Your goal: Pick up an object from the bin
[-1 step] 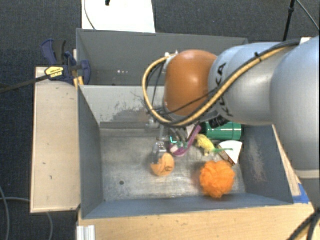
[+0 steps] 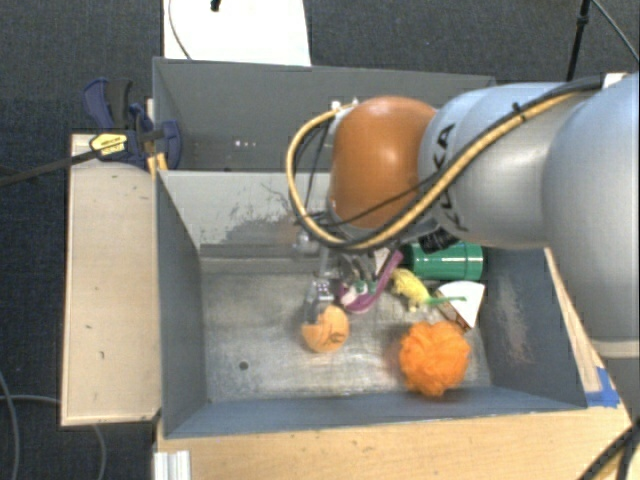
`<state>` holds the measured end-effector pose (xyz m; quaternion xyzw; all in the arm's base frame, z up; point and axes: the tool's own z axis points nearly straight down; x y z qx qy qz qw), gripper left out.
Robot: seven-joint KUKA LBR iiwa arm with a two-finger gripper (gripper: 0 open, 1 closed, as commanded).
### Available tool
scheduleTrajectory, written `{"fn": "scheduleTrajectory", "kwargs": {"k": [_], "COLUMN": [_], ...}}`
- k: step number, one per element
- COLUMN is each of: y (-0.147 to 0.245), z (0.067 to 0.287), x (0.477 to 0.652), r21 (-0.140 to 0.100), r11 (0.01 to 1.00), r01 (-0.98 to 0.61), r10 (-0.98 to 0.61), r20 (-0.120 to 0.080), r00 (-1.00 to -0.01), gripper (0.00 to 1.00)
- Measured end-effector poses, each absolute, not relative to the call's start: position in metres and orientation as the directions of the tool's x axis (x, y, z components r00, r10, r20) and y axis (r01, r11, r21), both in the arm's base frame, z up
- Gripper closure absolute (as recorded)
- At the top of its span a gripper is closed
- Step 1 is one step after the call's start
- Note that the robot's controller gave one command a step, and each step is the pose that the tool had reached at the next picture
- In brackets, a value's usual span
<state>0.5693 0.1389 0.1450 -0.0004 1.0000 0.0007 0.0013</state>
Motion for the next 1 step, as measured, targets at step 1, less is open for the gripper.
{"fn": "scheduleTrajectory", "kwargs": {"k": [1], "y": [0.1219], "z": [0.1051], "x": [0.5589], "r21": [0.003], "r11": [0.994], "r01": [-0.113], "r10": [-0.113], "r20": [-0.012], "r00": [-0.994], "gripper": [0.0]}}
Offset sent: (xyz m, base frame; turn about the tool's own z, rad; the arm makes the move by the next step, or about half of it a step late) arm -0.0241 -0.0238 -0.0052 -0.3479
